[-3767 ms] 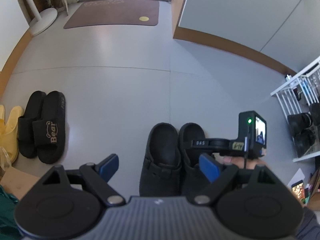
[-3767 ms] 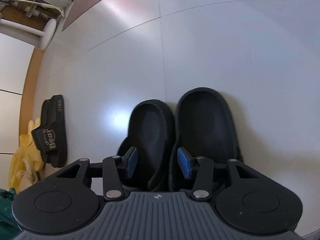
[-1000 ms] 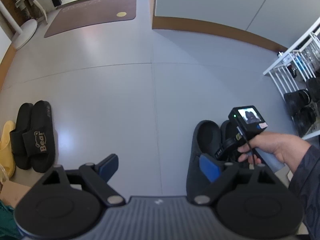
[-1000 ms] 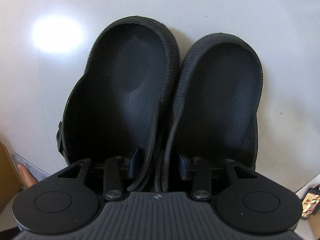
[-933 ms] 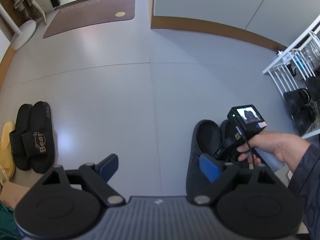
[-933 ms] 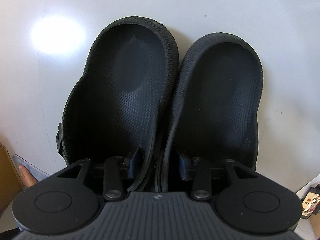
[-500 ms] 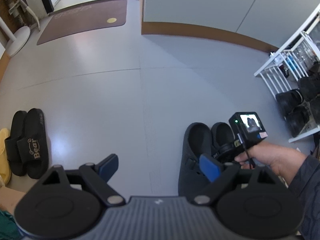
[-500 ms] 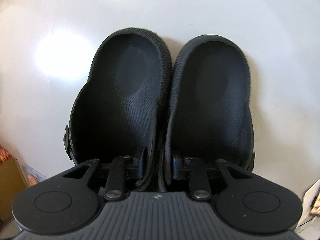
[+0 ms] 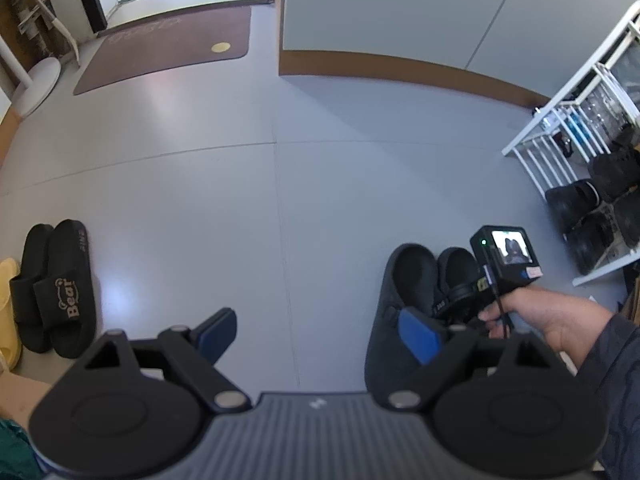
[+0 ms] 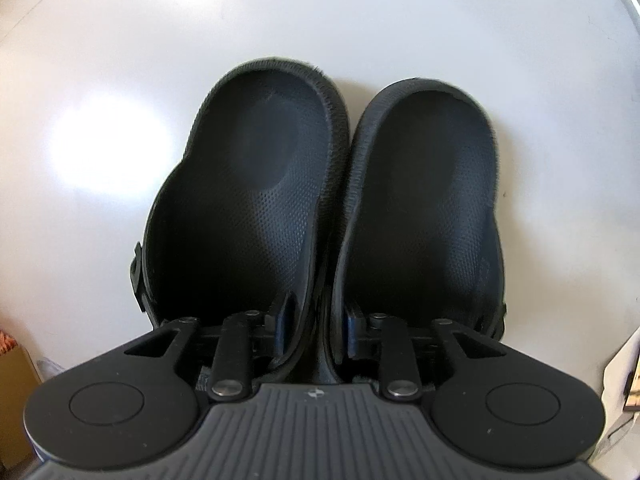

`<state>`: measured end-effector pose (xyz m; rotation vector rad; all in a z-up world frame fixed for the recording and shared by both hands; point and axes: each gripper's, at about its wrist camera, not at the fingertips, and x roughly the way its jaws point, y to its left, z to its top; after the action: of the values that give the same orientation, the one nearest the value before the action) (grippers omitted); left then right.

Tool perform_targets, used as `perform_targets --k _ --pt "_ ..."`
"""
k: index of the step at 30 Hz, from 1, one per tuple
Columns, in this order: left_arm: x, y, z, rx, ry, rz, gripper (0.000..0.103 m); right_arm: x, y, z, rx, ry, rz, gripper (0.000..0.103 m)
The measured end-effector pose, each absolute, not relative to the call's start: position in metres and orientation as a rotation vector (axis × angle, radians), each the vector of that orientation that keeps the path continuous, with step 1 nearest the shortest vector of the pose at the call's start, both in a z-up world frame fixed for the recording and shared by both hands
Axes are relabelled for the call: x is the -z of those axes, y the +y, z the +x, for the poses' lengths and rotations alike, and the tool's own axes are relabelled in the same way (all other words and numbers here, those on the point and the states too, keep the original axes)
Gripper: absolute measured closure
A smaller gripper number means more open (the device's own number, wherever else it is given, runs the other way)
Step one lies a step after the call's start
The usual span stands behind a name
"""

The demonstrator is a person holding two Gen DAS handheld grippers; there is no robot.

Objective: Organize scattered shoes
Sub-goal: 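Lift the black clogs off the floor with the right gripper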

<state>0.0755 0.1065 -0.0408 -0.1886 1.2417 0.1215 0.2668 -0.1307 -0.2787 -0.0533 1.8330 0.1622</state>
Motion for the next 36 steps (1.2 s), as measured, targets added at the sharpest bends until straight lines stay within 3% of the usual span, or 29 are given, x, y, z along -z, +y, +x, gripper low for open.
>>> perform_targets --k 16,29,36 --pt "0.043 0.1 0.09 -0.09 1.252 -0.205 0.012 0.298 -0.132 0.316 -0.176 2.02 -0.007 0.061" --pt "0.028 0.086 0.089 -0.057 1.22 -0.203 0.012 0.261 -0.12 0.313 -0.161 1.875 -0.028 0.075" --pt "0.014 0.095 0.083 -0.071 1.184 -0.227 0.012 0.23 -0.125 0.303 -0.129 1.789 0.014 0.077"
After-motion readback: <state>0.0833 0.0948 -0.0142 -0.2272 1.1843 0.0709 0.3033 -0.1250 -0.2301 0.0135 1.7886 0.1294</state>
